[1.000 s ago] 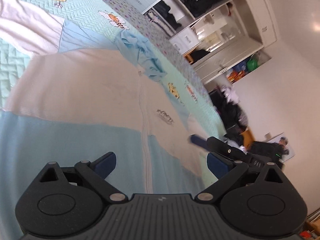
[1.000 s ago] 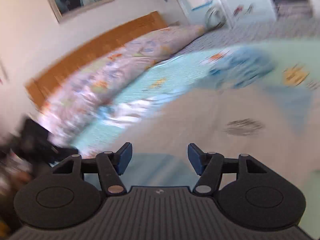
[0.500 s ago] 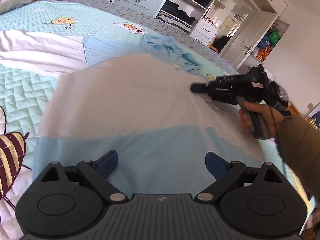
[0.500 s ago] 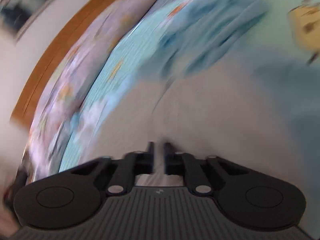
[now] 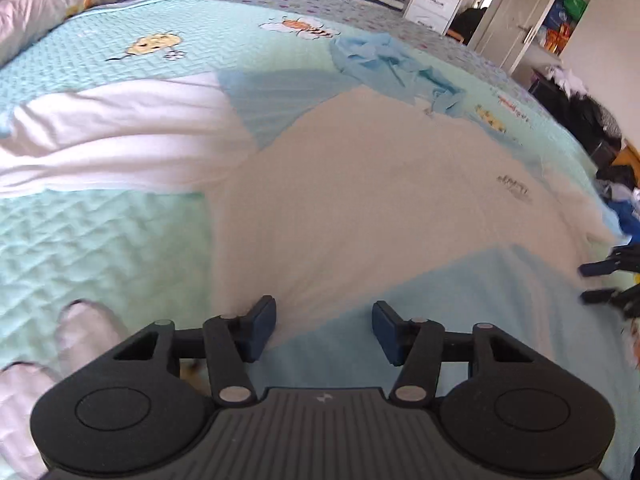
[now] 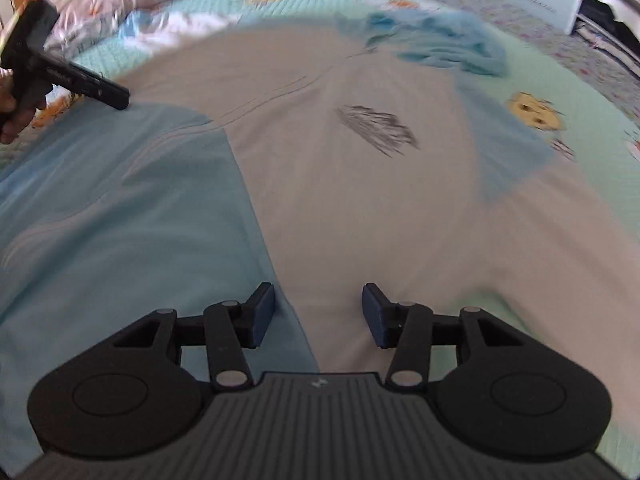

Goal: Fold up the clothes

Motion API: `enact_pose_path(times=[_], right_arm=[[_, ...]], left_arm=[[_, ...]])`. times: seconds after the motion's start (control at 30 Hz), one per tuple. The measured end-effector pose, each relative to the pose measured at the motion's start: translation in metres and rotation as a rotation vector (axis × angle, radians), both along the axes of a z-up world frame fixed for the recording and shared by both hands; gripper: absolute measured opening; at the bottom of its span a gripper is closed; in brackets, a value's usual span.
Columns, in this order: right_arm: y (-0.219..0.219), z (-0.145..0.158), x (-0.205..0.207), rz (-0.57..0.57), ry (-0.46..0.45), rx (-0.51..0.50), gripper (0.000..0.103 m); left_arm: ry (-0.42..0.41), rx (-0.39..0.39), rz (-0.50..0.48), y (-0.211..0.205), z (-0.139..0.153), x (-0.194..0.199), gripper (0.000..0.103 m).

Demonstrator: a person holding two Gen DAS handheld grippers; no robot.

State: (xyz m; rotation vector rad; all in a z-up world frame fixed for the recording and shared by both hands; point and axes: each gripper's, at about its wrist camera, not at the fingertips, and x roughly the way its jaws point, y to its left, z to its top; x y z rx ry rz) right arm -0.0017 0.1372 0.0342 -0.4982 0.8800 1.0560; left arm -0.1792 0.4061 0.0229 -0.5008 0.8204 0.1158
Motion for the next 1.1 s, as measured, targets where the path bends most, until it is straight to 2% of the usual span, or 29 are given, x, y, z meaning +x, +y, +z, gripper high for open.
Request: enact_pose_path(times=[0.07, 0.1, 0.13, 0.2, 0.27, 0.33, 0.4, 0.43, 0.47, 0.5, 0.57, 0.63, 0.73, 0.8, 0.83, 0.87, 0.9, 0.93, 1.03, 1.1], right_arm=[[-0.013, 0.010, -0.003, -0.040, -0.003, 0.025, 0.050], [-0.016, 0.017, -0.005, -0.053, 0.012, 0.079, 0.051], [-0.020, 0.023, -0.007, -0.065, 0.028, 0.133, 0.051], [-0.011, 0.032, -0.019, -0.014, 0.062, 0.204, 0.051], [0.001, 0.036, -0.035, 0.063, 0.092, 0.245, 0.052], [0.008, 0.022, -0.053, 0.132, 0.102, 0.180, 0.053], [-0.003, 0.002, -0.062, 0.145, 0.073, 0.098, 0.052], [-0.015, -0.005, -0.065, 0.141, 0.032, 0.084, 0.051], [-0.026, -0.005, -0.065, 0.102, 0.027, 0.079, 0.051], [-0.035, 0.000, -0.066, 0.051, 0.038, 0.079, 0.051], [-0.039, 0.013, -0.077, 0.038, 0.015, 0.078, 0.052], [-0.038, 0.026, -0.091, 0.059, -0.001, 0.098, 0.052], [-0.022, 0.038, -0.116, 0.149, 0.048, 0.202, 0.056], [-0.012, 0.029, -0.130, 0.202, 0.080, 0.176, 0.059], [-0.010, 0.018, -0.134, 0.217, 0.086, 0.119, 0.059], [-0.013, 0.003, -0.137, 0.216, 0.066, 0.034, 0.059], [-0.023, -0.002, -0.137, 0.205, 0.048, 0.026, 0.059], [-0.036, -0.003, -0.137, 0.192, 0.037, 0.061, 0.059], [-0.053, 0.011, -0.137, 0.097, 0.055, 0.083, 0.059], [-0.056, 0.024, -0.144, 0.109, 0.069, 0.152, 0.059]], left_arm=[[0.040, 0.056, 0.000, 0.007, 0.001, 0.001, 0.060], [0.060, 0.084, 0.000, 0.011, 0.002, 0.001, 0.070], [0.041, 0.062, 0.013, 0.013, 0.007, -0.003, 0.075], [-0.036, 0.021, 0.012, 0.006, 0.023, -0.007, 0.084], [-0.078, -0.009, -0.085, -0.012, 0.031, -0.006, 0.090], [0.021, 0.052, -0.170, -0.033, 0.019, -0.003, 0.091], [0.145, 0.216, -0.186, -0.043, -0.003, -0.007, 0.078], [0.152, 0.285, -0.194, -0.046, -0.007, -0.016, 0.081], [0.153, 0.314, -0.181, -0.046, -0.004, -0.022, 0.082], [0.164, 0.328, -0.157, -0.044, 0.000, -0.025, 0.082], [0.184, 0.357, -0.107, -0.041, 0.007, -0.033, 0.082], [0.143, 0.308, -0.111, -0.043, 0.020, -0.039, 0.083], [0.029, 0.186, -0.201, -0.064, 0.038, -0.048, 0.088], [0.069, 0.209, -0.291, -0.088, 0.030, -0.054, 0.091], [0.127, 0.245, -0.312, -0.095, 0.018, -0.058, 0.091], [0.193, 0.287, -0.309, -0.096, 0.004, -0.064, 0.089], [0.216, 0.329, -0.303, -0.091, -0.006, -0.073, 0.092], [0.219, 0.350, -0.286, -0.086, -0.008, -0.083, 0.095], [0.187, 0.275, -0.200, -0.066, 0.009, -0.098, 0.089], [0.131, 0.216, -0.163, -0.057, 0.024, -0.104, 0.089]])
